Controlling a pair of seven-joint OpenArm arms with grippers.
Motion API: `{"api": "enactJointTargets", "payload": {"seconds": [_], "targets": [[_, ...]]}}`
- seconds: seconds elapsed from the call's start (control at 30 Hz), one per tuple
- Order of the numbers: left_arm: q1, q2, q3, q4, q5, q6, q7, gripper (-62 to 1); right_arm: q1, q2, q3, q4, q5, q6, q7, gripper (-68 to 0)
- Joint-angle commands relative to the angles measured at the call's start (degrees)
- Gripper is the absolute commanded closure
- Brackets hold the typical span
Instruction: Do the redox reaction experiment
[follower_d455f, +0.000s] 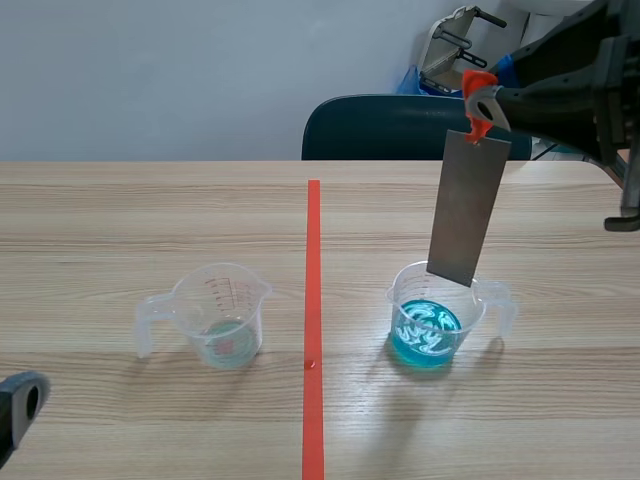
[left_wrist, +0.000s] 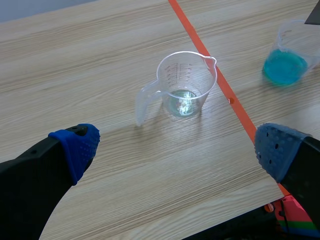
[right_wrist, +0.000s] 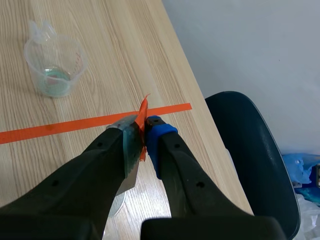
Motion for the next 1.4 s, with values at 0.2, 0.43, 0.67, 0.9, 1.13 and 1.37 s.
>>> {"api": "enactJointTargets", "payload": {"seconds": [0.2,0.43,0.67,0.9,1.13,1.37], "targets": [[-0.2,0.1,0.1,0.9,-0.2,-0.2,-1.0,-62.3,1.0,0.3,0.4,0.6,0.4,-0.4,1.5,-0.8],[-0.2,0.1,0.1,0.9,-0.2,-0.2,-1.0,-62.3,1.0,0.3,0.4,0.6,0.4,-0.4,1.7,-0.8],[-0.2,0.1,0.1,0.9,-0.2,-0.2,-1.0,-62.3,1.0,0.3,0.4,0.6,0.4,-0.4,1.7,-0.8],[-0.2,0.1,0.1,0.9,-0.2,-0.2,-1.0,-62.3,1.0,0.3,0.4,0.6,0.4,-0.4,1.7,-0.8],[-0.2,0.1,0.1,0.9,-0.2,-0.2,-1.0,-62.3,1.0,0.3,0.4,0.6,0.4,-0.4,1.7,-0.8],[-0.2,0.1,0.1,0.9,-0.2,-0.2,-1.0,-62.3,1.0,0.3,0.4,0.6,0.4,-0.4,1.7,-0.8]]}}
